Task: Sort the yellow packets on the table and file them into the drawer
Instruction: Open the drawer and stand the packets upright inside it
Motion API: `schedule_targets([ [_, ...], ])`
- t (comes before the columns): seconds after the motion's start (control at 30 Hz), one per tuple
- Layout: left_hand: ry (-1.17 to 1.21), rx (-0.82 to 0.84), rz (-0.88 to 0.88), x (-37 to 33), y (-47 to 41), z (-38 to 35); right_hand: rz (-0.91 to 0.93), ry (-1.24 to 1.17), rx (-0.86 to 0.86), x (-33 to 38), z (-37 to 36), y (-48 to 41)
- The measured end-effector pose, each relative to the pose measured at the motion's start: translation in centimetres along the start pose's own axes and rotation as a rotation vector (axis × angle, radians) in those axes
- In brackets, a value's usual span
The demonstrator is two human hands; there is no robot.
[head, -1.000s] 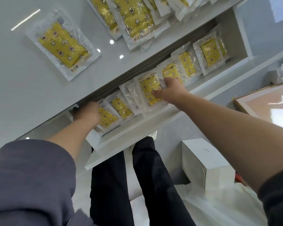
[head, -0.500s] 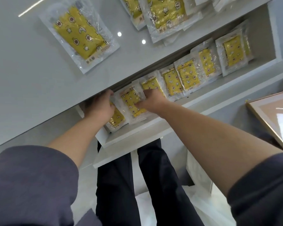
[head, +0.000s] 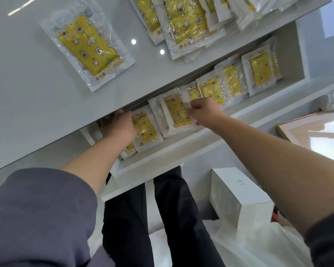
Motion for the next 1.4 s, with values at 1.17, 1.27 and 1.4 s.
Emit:
schedule_targets([
  [1.17, 0.259, -0.211, -0.124, 0.3, 2.2, 23.9, 0.162, -0.170, -0.280, 23.1, 1.6, -0.4],
  [1.27, 0.430, -0.102, -0.190, 0.0, 1.8, 24.3, 0.161, -0.139, -0.245, 23.1, 1.8, -1.2],
  [1.4, 0.544, 0.047, -0.370, -1.6, 3.1, 25.2, 0.174, -0.032, -0.173, 22.8, 2.5, -1.2],
])
Point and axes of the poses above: each hand's wrist, its own y-axis away from the middle knuckle, its own z-axis out of the back of the hand, x = y × z, the point moved 10 cm from there along -y, towards the middle knuckle, and after that the axes turned 15 degrees about z, right-handed, at the moved point
